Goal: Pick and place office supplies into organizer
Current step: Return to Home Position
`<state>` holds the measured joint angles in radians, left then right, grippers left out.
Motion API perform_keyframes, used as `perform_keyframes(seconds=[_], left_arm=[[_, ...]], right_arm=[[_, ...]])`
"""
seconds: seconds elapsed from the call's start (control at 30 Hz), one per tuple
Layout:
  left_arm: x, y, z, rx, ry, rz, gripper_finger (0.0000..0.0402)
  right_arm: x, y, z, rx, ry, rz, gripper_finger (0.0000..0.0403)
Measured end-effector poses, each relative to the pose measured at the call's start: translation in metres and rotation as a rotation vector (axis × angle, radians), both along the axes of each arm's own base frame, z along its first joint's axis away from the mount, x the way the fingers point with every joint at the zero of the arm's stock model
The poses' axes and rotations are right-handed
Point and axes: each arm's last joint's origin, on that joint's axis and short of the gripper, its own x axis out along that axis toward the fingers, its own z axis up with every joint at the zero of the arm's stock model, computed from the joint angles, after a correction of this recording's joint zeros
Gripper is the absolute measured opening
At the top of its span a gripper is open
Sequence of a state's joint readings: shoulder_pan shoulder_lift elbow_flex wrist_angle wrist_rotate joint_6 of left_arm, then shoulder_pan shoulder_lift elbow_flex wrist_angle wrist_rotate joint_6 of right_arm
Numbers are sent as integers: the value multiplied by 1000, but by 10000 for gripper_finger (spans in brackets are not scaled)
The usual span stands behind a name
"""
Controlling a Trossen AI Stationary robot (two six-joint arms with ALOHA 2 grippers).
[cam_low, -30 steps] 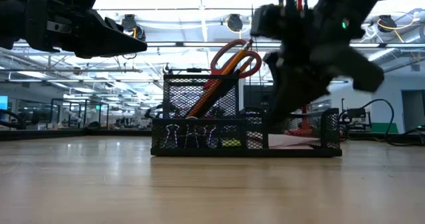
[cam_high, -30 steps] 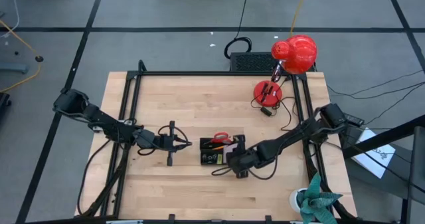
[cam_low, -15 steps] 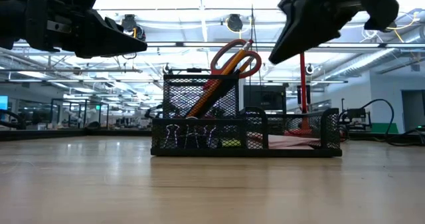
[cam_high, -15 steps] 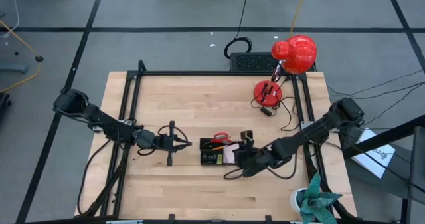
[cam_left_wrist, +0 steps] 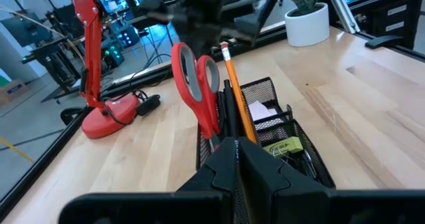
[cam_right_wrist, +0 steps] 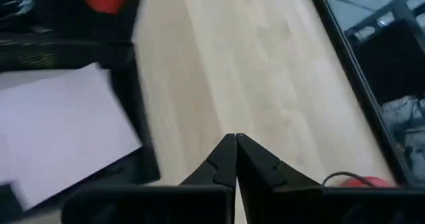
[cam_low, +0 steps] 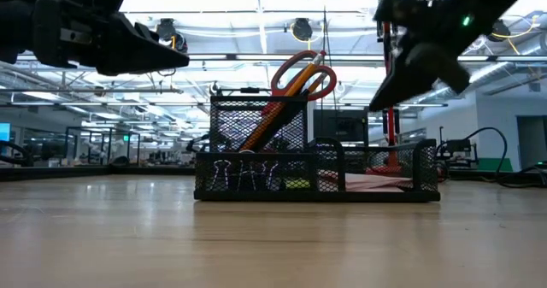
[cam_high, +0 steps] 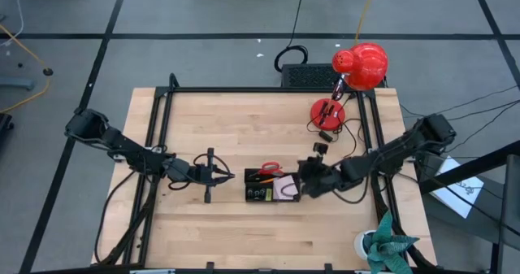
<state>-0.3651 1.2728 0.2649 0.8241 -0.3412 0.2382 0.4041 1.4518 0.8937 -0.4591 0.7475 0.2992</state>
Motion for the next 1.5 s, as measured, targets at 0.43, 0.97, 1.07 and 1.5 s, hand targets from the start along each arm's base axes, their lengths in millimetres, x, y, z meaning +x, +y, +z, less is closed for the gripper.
perform_keyframes(seconds=[0.43,0.97,1.07,1.5], left_arm=[[0,0,-1,9,12,6,26],[0,0,-1,23,12,5,26],[0,0,-1,21,12,5,26],[-8,0,18,45,-79,-31,26]], right_arm=[[-3,-40,-43,253,-48,53,1],[-4,-35,-44,330,-35,83,0],[-4,-34,-44,320,-39,78,0],[-13,-25,9,212,-250,332,0]])
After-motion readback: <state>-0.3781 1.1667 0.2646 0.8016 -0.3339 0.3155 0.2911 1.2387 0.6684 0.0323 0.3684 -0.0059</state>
